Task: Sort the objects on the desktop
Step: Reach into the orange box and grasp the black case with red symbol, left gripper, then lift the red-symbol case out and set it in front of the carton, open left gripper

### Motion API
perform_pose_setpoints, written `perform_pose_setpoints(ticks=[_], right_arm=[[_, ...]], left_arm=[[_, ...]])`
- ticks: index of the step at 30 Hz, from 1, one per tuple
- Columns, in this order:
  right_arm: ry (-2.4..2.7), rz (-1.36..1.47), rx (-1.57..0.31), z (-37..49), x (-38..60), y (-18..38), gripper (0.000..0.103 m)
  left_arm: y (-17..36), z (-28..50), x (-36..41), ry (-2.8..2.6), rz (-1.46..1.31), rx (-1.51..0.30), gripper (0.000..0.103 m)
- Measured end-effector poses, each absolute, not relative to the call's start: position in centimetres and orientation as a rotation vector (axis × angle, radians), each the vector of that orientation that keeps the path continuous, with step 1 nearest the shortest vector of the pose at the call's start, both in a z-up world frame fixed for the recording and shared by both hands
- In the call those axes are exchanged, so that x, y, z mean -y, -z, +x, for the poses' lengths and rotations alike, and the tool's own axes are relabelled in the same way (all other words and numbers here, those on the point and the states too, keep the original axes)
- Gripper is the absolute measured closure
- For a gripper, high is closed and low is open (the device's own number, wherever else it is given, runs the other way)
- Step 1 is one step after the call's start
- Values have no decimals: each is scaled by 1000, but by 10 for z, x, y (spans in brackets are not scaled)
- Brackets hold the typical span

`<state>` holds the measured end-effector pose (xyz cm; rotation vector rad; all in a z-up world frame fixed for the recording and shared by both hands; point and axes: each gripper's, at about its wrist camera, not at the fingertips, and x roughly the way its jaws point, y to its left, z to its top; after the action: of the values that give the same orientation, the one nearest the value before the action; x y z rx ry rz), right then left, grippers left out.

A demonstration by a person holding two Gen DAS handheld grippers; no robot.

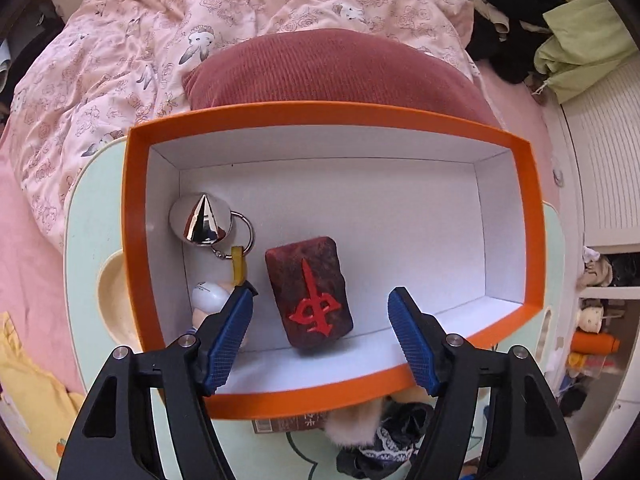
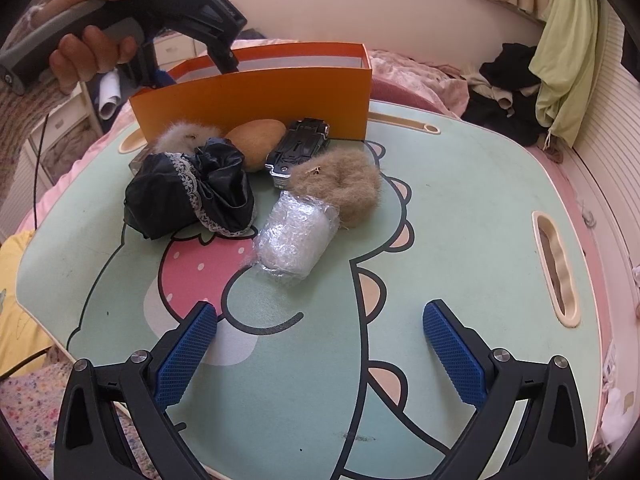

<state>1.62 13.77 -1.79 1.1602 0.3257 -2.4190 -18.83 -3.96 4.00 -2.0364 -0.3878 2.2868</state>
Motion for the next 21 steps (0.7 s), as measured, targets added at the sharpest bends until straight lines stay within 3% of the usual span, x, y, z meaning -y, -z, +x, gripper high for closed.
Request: perform_pose_setpoints(ticks=[3, 8, 14, 17, 21], right_arm=[[2420, 1159, -325, 16, -137, 17, 0], [2430, 1158, -320, 16, -138, 18, 0], [2430, 1158, -313, 14, -140, 19, 0], [2430, 1158, -313, 14, -140, 19, 0], [2430, 1158, -313, 14, -139, 19, 0]], left_arm=[[-35, -195, 33, -2293, -2067, 349, 35], [-23, -202, 15, -2284, -2090, 229, 61], [-40, -199, 19, -2314, -1984, 246, 62], [-79, -189, 24, -2338, -1840, 311, 61], [-131, -155, 22, -2378, -1656, 260, 61]])
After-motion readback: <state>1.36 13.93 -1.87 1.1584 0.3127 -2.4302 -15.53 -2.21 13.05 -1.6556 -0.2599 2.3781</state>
